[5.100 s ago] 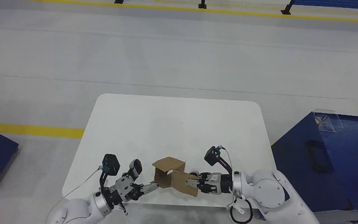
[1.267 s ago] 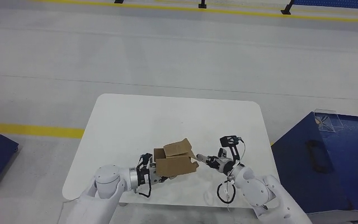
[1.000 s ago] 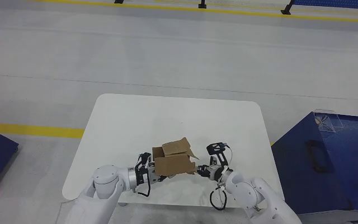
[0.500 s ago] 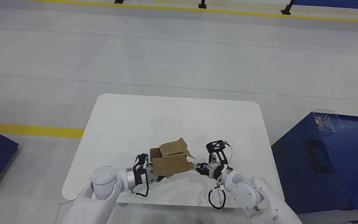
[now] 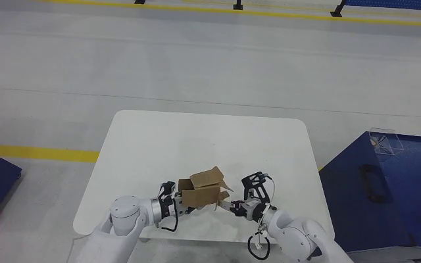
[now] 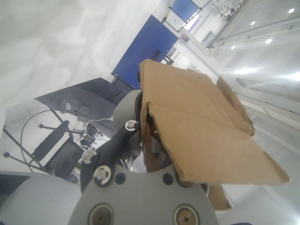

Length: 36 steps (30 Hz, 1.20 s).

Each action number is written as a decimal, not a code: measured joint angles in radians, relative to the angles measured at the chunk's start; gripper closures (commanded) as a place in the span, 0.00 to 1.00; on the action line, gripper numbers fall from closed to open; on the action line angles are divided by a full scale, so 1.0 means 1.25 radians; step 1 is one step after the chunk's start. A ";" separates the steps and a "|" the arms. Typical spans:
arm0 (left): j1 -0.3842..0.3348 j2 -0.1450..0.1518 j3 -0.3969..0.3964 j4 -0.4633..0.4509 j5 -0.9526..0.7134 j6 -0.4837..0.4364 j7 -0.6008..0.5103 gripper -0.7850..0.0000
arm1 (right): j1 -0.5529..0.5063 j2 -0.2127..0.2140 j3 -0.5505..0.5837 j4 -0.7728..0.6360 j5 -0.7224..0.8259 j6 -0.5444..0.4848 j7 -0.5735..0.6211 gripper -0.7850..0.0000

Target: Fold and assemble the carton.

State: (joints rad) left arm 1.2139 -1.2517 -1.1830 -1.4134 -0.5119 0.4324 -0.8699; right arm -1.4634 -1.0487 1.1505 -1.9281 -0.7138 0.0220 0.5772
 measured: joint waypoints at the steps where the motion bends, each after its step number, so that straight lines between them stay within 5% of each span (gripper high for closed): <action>1: -0.001 0.000 0.001 -0.001 -0.002 0.000 0.001 1.00 | 0.005 -0.001 -0.005 0.003 -0.002 0.002 -0.001 0.00; 14: 0.002 0.008 0.011 -0.016 0.001 -0.045 -0.021 1.00 | 0.057 -0.008 0.034 0.079 0.034 0.035 0.017 0.00; 36: 0.034 0.030 0.032 -0.087 0.074 -0.136 -0.091 1.00 | 0.147 -0.036 -0.040 0.174 0.045 0.039 0.018 0.00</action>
State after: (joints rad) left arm 1.2563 -1.2143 -1.1436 -1.5218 -0.4198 0.2625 -0.9837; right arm -1.2798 -1.0937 1.1007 -1.7106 -0.6570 0.0712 0.5992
